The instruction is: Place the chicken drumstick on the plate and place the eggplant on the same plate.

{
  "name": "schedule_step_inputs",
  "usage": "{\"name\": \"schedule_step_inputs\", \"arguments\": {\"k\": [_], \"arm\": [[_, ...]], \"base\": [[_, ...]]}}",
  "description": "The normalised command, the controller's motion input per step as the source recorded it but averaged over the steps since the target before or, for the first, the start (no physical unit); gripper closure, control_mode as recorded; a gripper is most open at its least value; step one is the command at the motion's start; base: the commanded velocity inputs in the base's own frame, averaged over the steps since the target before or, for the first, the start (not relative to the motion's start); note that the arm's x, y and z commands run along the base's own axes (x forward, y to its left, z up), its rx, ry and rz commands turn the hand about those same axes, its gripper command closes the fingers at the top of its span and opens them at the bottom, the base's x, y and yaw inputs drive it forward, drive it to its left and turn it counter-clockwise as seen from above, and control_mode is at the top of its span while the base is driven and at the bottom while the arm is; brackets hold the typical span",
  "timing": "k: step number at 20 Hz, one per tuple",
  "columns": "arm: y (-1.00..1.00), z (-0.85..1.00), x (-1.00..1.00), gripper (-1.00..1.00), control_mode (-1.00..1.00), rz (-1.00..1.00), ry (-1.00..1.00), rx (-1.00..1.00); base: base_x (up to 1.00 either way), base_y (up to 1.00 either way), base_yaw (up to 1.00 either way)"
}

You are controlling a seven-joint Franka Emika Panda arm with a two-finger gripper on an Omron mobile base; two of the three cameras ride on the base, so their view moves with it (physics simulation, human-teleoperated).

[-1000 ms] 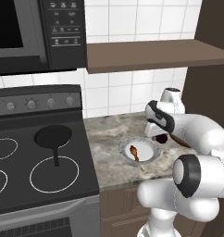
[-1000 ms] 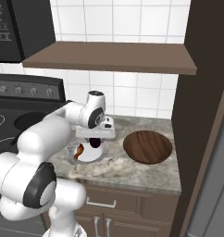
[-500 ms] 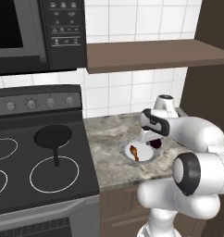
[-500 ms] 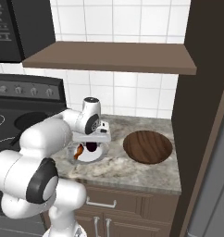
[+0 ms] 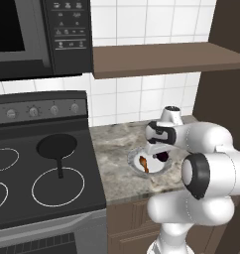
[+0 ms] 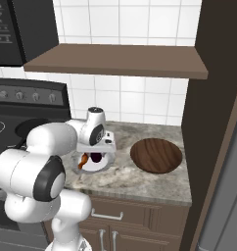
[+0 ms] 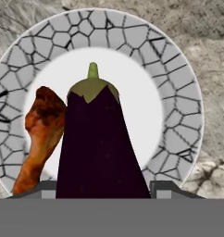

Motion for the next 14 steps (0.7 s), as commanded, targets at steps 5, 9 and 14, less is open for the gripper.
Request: {"name": "schedule_step_inputs", "arguments": {"k": [5, 9, 14], "arm": [[0.00, -0.20, 0.04, 1.00, -1.00, 0.00, 0.00, 0.00], [0.00, -0.26, 0.00, 1.00, -1.00, 0.00, 0.00, 0.00], [0.06, -0.14, 0.01, 1.00, -1.00, 0.00, 0.00, 0.00]], "base": [[0.00, 0.00, 0.00], [0.00, 0.00, 0.00], [0.00, 0.00, 0.00]]}}
